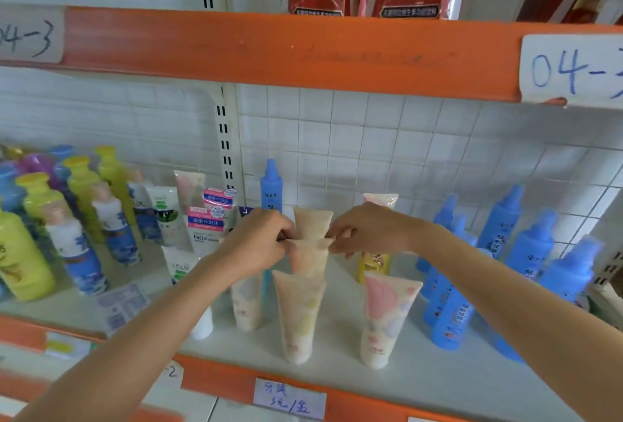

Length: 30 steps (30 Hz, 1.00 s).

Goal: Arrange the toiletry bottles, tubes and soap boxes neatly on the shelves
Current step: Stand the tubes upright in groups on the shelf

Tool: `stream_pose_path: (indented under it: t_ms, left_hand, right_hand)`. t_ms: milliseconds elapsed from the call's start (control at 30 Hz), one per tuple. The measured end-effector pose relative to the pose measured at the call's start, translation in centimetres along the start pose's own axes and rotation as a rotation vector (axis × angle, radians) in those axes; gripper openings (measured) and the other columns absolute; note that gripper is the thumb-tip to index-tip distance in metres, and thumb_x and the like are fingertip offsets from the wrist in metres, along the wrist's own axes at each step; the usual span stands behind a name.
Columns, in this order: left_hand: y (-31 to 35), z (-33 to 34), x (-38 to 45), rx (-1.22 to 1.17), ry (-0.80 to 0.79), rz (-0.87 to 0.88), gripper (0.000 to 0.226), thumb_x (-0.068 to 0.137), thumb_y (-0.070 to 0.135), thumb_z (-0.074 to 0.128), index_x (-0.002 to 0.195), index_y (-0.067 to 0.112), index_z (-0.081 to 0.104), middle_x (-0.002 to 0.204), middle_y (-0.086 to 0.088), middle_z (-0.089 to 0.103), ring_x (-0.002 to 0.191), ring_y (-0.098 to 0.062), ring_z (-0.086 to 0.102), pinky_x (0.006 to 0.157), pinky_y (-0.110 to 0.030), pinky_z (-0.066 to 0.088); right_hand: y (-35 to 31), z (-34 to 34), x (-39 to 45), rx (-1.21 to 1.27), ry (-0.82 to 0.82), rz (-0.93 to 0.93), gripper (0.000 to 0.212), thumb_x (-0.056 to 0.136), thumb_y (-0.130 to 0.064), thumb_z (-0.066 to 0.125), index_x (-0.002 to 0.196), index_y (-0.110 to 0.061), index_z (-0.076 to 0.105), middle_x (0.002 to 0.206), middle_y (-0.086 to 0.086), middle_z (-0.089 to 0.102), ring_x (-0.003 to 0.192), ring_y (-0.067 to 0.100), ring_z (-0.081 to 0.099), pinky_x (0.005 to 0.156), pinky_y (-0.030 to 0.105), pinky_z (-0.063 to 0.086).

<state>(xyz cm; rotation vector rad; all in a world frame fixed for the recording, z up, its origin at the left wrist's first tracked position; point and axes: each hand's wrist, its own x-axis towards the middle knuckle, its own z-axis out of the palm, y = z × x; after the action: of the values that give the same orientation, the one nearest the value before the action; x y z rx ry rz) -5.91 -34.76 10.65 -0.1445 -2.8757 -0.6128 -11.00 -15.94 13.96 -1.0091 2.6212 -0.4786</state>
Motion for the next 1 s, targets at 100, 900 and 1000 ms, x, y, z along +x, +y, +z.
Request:
stream_pose_path:
  t_ms: [100, 900, 1000]
  left_hand:
    - [-0.2, 0.0, 0.4, -0.031, 0.012, 0.024, 0.015, 0.081, 0.006, 0.065, 0.087, 0.016, 0.074, 0.084, 0.001, 0.073, 0.076, -0.011, 0.065, 0.075, -0.033, 0.053]
    - [-1.2, 0.3, 0.7, 0.02, 0.06, 0.074, 0.021, 0.088, 0.013, 0.053, 0.098, 0.018, 0.071, 0.1, 0.004, 0.072, 0.094, -0.014, 0.063, 0.072, -0.017, 0.036]
    - [-1.2, 0.2, 0.8, 0.029, 0.054, 0.076, 0.023, 0.089, 0.01, 0.051, 0.098, 0.017, 0.071, 0.098, 0.002, 0.072, 0.092, -0.015, 0.063, 0.071, -0.019, 0.036]
  right_hand:
    - [0.5, -0.4, -0.7, 0.05, 0.024, 0.03, 0.026, 0.089, -0.027, 0.058, 0.109, -0.011, 0.065, 0.078, -0.016, 0.062, 0.081, 0.012, 0.069, 0.071, 0.028, 0.057]
    - [-3.0, -0.8, 17.9, -0.05, 0.25, 0.016, 0.036, 0.078, -0.026, 0.07, 0.098, -0.014, 0.042, 0.093, 0.011, 0.057, 0.066, 0.023, 0.051, 0.061, 0.036, 0.042]
    - [-3.0, -0.5, 17.1, 0.005, 0.233, 0.031, 0.042, 0.073, -0.015, 0.074, 0.099, -0.01, 0.041, 0.095, 0.016, 0.057, 0.067, 0.026, 0.053, 0.06, 0.041, 0.05]
